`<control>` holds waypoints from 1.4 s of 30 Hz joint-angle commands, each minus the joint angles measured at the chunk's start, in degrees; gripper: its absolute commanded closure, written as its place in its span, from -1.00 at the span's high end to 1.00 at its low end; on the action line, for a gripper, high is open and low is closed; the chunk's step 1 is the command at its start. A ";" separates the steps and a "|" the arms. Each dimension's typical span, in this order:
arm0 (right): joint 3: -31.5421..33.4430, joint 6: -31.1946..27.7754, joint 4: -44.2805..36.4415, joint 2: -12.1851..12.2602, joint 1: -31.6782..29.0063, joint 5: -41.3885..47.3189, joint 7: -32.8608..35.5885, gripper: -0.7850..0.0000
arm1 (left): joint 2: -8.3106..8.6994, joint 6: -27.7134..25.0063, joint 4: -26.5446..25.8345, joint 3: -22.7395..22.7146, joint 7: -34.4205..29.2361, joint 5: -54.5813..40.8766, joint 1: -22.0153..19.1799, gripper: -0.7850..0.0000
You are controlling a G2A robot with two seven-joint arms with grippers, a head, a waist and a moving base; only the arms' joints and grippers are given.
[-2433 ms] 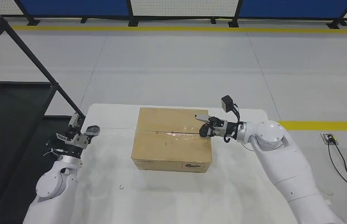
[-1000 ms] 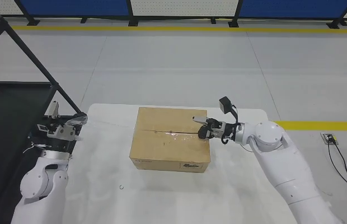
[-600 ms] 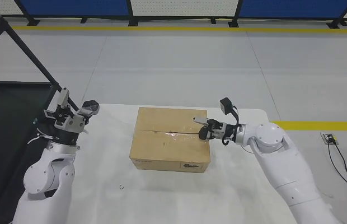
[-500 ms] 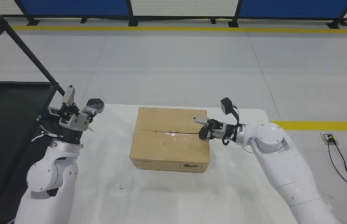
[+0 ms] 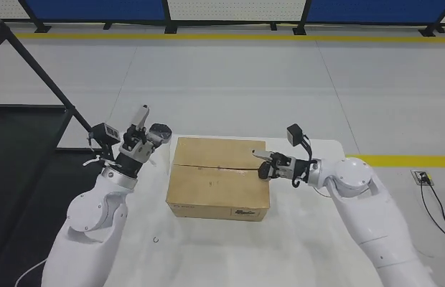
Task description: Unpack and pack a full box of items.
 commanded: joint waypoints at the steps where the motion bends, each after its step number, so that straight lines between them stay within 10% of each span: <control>1: 0.05 0.61 -0.27 0.19 -0.13 -0.87 0.39 1.00 | -0.14 0.41 0.04 0.89 0.20 0.66 -0.43 1.00; 42: -0.51 0.14 1.92 0.68 -0.15 1.00 -0.94 1.00 | -5.20 6.04 4.59 20.11 1.76 11.37 -13.75 1.00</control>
